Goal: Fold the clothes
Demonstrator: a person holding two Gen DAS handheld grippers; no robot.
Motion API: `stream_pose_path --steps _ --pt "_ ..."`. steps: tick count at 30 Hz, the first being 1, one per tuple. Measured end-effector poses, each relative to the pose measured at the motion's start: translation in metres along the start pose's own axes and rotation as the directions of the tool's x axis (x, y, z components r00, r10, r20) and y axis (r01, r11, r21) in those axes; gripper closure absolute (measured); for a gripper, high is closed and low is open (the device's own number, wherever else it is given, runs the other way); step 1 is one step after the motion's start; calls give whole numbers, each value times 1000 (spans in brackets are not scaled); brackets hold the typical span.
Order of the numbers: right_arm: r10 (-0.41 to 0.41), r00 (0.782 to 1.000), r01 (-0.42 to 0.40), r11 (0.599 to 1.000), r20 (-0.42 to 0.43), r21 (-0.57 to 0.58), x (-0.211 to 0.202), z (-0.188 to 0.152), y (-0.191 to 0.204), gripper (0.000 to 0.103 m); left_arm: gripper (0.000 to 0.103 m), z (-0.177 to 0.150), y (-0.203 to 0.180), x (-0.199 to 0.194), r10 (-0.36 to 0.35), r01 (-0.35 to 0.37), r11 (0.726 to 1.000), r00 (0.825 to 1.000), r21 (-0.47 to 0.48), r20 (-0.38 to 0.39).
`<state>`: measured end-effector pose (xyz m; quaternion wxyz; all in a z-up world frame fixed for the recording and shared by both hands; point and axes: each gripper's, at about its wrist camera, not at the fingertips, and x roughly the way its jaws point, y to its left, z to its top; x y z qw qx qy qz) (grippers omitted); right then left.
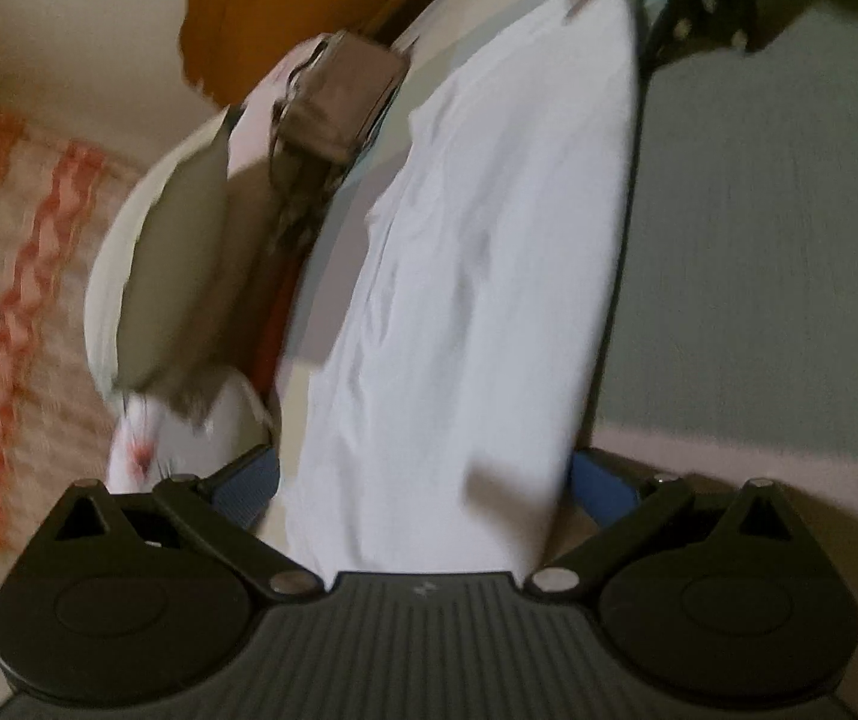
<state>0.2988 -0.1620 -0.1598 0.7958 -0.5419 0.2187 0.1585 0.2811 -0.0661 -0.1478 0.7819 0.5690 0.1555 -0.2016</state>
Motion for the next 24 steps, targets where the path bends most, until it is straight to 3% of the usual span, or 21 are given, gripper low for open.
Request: stream_pose_path --steps 5,9,12,16,19,24 --pt "0 998 0 1000 70 -5 8 28 5 0 1 22 -5 11 3 -4 1000 999 17 41" --pt "-7 997 9 1000 83 -23 12 28 4 0 0 12 0 12 14 -15 999 1000 29 26" --pt "-57 998 58 997 24 -49 13 5 -3 0 0 -11 5 11 54 -53 998 998 42 -36" --pt "-94 994 94 996 -54 -4 15 -27 -17 0 0 -29 17 13 53 -57 998 992 -39 -112" --pt "-106 993 106 994 -49 -11 15 -19 -15 0 1 -15 11 16 77 -75 997 993 18 -91" --pt "-97 994 100 993 40 -69 17 11 1 0 2 14 6 26 67 -65 996 997 53 -47"
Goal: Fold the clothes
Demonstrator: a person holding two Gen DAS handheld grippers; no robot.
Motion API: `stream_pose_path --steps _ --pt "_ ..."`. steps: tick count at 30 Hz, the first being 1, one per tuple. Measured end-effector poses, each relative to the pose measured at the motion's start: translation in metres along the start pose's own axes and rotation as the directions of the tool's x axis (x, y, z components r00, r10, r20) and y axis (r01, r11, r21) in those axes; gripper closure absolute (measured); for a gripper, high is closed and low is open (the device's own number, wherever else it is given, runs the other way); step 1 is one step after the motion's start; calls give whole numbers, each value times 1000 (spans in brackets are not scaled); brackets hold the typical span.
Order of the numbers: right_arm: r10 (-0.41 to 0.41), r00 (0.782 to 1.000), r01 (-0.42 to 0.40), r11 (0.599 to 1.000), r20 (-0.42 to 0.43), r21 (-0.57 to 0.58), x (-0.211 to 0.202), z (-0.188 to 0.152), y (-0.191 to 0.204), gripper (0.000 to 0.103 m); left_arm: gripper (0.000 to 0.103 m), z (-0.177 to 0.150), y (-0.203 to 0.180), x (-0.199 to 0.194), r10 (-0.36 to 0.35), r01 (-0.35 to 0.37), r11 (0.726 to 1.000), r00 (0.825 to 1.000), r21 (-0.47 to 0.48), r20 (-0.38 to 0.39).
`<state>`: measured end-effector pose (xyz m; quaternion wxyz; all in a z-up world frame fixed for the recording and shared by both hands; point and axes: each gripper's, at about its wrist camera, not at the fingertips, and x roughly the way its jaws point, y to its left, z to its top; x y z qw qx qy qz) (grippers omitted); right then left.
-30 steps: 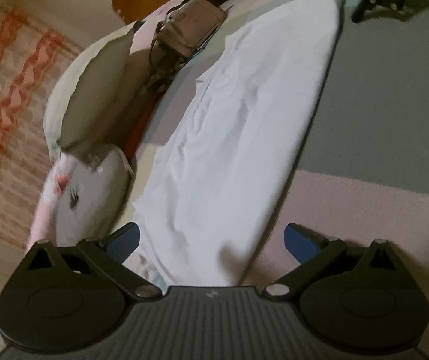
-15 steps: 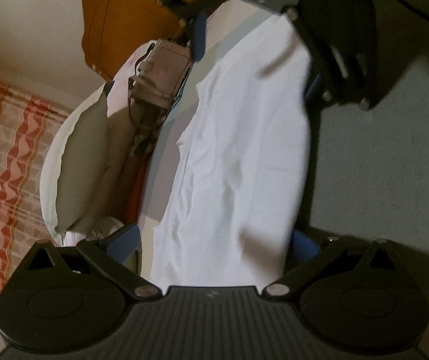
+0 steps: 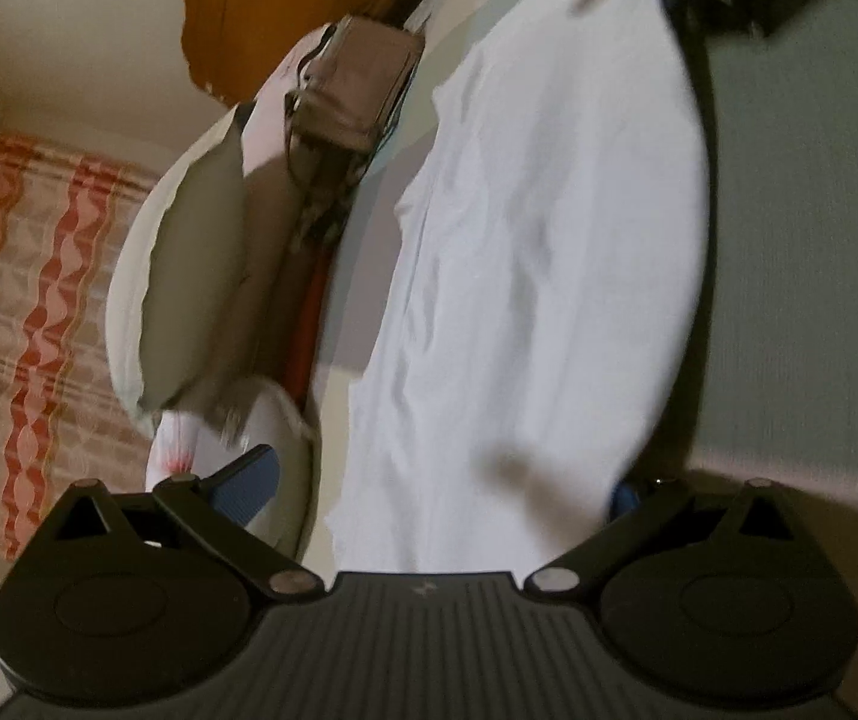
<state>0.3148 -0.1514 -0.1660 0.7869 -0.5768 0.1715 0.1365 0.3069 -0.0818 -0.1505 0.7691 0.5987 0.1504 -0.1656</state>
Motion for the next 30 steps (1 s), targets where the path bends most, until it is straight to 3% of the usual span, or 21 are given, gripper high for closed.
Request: stream_pose_path --steps 5,9,11,16,18,20,22,23,26,27,29,30 --pt "2 1000 -2 1000 -4 -20 6 -7 -5 0 1 -19 1 6 24 -19 997 998 70 -64" --pt "6 999 -5 1000 -44 24 12 -17 -13 0 9 -30 6 12 -5 7 1000 993 17 -117" --pt "-14 999 14 1000 -34 -9 11 -12 -5 1 22 -27 -1 10 -12 16 999 994 41 -112" --pt "9 1000 -8 994 6 -109 4 -1 13 24 46 -22 -14 7 -22 33 995 993 95 -112" --pt "26 1000 -25 997 9 -75 4 -4 10 24 61 -23 -19 6 -32 41 996 993 83 -116" --pt "40 999 -40 998 18 -39 4 -7 7 26 89 -23 -28 5 -36 46 996 992 81 -118" --pt "58 998 -58 998 29 -7 3 -9 7 38 103 -23 -40 6 -34 46 994 992 96 -122" --pt "63 997 -63 998 33 -6 1 -10 10 42 103 -22 -43 5 -14 26 995 993 98 -118" --pt "96 995 -94 994 37 -51 -2 -10 29 88 103 -24 -38 7 -31 38 998 992 58 -120" --pt "96 995 -93 993 35 -74 -2 -10 37 94 103 -24 -36 7 -37 42 998 992 47 -119" --pt "38 999 -35 995 31 -99 -2 -9 48 93 103 -24 -36 7 -34 41 998 992 51 -119" --pt "46 999 -45 997 23 -69 -2 -8 44 94 103 -24 -36 7 -35 41 998 992 49 -117"
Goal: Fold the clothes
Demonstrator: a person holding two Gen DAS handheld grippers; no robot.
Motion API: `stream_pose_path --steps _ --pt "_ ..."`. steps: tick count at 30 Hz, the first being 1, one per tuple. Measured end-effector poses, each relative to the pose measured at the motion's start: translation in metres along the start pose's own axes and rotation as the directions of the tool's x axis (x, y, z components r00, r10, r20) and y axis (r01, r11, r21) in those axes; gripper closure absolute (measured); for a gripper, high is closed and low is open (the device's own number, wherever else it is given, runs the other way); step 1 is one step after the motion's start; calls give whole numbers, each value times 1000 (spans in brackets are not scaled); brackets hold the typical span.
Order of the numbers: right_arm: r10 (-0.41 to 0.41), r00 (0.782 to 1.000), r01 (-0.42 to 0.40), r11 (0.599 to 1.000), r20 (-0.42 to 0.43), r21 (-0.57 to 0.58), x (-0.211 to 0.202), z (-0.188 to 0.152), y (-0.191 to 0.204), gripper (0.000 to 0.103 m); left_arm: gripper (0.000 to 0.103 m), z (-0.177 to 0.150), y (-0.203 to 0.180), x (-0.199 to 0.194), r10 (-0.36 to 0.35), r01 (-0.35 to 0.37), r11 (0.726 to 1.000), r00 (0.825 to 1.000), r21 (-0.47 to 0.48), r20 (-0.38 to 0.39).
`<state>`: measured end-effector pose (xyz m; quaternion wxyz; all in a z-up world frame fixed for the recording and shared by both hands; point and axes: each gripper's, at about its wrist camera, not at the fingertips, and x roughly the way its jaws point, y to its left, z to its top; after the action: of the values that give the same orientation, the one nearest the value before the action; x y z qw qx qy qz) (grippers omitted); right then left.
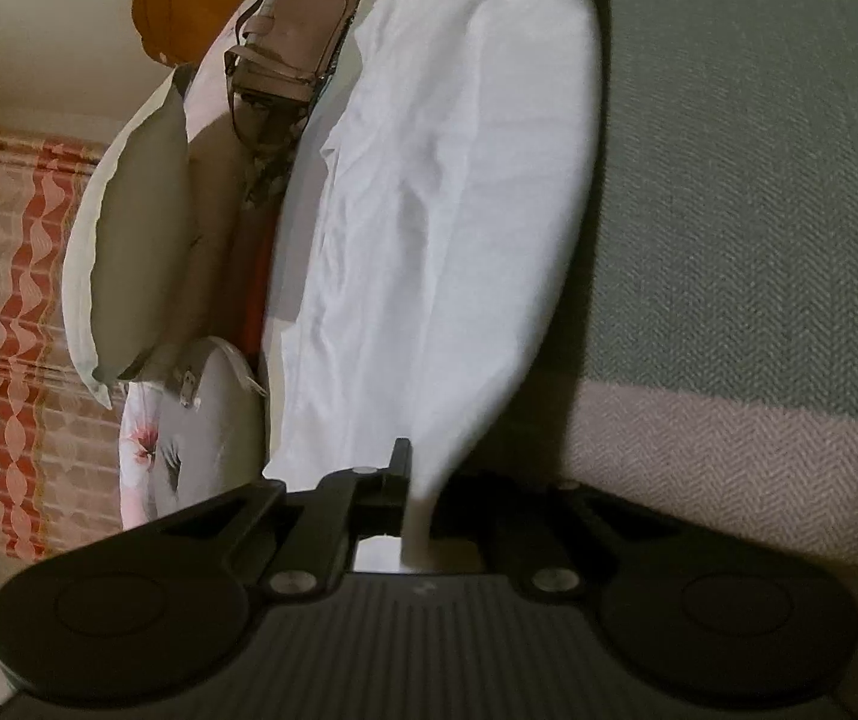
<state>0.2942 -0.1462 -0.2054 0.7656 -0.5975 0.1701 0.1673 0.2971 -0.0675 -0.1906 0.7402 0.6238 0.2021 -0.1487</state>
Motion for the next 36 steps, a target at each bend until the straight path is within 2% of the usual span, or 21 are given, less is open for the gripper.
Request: stream_pose_path --steps 2,6,10,16,20,27,30,36 --pt "15 1000 -15 999 -4 36 1 0 -5 94 103 -1 2 1 -4 4 1000 1000 -12 5" --pt "21 1000 -21 1000 -8 12 0 2 -9 96 102 -4 10 -2 -9 10 998 1000 -58 22" --pt "19 1000 -19 1000 -8 24 -4 4 -21 97 101 -6 15 -10 14 -12 999 999 -45 44" --pt "18 1000 -18 999 1 45 -30 9 -34 97 101 -7 27 -35 10 -7 998 999 -64 41" --pt "61 998 -61 993 7 96 -63 10 -38 97 101 -12 19 -68 -8 9 999 999 -31 44" --pt "178 984 -178 973 12 148 -138 2 -16 97 101 -26 -12 -141 -78 78 997 996 4 45" --pt "196 981 -196 968 18 157 -170 -1 -4 97 101 -29 -21 -173 -92 93 996 995 -13 48" --pt "216 976 -216 966 15 143 -216 -6 22 97 101 -35 -51 -216 -101 100 994 994 36 46"
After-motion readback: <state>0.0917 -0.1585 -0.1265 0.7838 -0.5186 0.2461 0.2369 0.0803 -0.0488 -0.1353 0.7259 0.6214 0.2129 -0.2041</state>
